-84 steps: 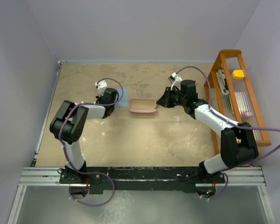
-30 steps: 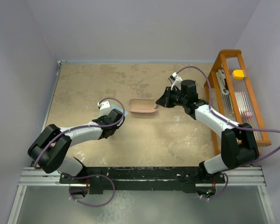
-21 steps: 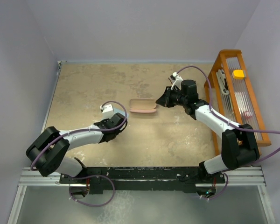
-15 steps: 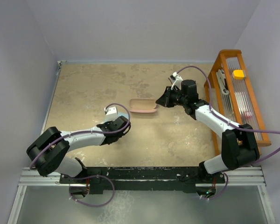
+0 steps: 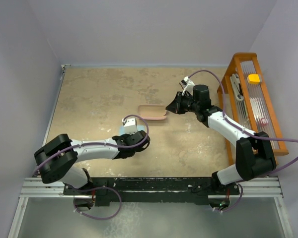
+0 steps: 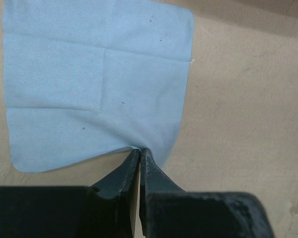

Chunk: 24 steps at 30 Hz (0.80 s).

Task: Organize the sunglasses
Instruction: Move the glasses cleaning cloth to the center of the board.

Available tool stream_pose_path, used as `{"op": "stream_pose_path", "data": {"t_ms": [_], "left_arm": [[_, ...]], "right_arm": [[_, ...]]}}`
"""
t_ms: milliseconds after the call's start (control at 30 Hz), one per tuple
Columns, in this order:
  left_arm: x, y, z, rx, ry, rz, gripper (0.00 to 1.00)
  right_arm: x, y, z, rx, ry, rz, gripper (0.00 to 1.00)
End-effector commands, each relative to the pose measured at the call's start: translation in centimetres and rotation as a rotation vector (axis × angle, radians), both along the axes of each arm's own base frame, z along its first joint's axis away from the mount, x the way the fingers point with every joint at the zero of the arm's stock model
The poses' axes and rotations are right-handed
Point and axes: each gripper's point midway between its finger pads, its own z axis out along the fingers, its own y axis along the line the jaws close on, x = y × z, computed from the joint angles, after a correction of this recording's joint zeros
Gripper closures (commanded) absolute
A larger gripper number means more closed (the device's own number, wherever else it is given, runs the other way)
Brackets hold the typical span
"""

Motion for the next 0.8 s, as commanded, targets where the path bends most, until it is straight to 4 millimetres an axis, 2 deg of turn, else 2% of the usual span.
{"op": "stream_pose_path", "data": {"t_ms": [0,400,633,700,767], "left_arm": [[-0.1,-2.1,1.3,-0.066,-0.023,0.012,1.00],[-3.7,-5.1,1.0,-0.096,-0.007,-0.051,1.00],[-4.0,-6.0,1.3,-0.063,-0.016,-0.074,1.00],[-4.0,-5.9,1.3,-0.047,-0.015,-0.075,0.95],[-3.9,-5.6,1.6,-0.031,-0.022,-0.065,0.86]], "right_arm": [[-0.3,0.5,2.0,0.035,-0.055,0.022,0.90],[-0.3,0.5,1.9,0.033,-0.052,0.022,0.89],[-0.3,0.5,1.9,0.033,-0.052,0.021,0.90],[-0.2,0.5,1.9,0.033,-0.052,0.020,0.89],[-0.3,0.5,1.9,0.034,-0.052,0.022,0.89]]}}
